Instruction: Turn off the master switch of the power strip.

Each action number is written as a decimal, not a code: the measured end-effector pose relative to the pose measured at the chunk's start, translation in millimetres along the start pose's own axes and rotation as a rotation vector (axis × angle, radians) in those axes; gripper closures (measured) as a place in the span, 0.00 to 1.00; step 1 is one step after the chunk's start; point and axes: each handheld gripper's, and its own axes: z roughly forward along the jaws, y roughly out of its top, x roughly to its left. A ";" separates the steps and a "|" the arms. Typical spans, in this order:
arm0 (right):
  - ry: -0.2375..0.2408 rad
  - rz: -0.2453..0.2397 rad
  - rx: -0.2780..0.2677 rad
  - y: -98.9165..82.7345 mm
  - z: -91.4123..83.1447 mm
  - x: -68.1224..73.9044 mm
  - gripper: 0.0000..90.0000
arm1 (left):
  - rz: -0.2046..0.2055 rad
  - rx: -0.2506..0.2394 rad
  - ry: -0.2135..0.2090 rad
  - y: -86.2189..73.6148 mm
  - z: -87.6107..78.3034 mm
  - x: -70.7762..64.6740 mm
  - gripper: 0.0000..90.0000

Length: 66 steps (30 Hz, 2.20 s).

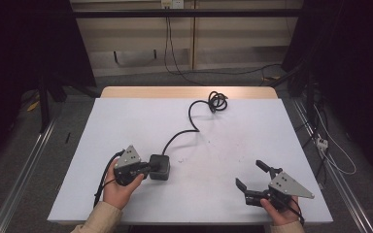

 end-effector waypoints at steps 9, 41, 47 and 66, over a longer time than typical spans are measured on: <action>0.000 -0.001 0.001 -0.2 0.2 -0.1 0.09 | -0.012 -0.001 -0.005 -0.5 -0.4 1.2 1.00; 0.003 -0.004 0.002 -0.1 0.9 -0.3 0.09 | -0.083 -0.041 -0.039 -2.3 -1.0 4.0 1.00; 0.003 -0.004 0.000 -0.1 0.8 -0.1 0.09 | -0.082 -0.041 -0.036 -1.9 -1.0 3.0 1.00; 0.003 -0.003 -0.002 0.1 0.6 -0.1 0.09 | -0.094 -0.067 -0.057 -3.8 -1.8 4.6 0.97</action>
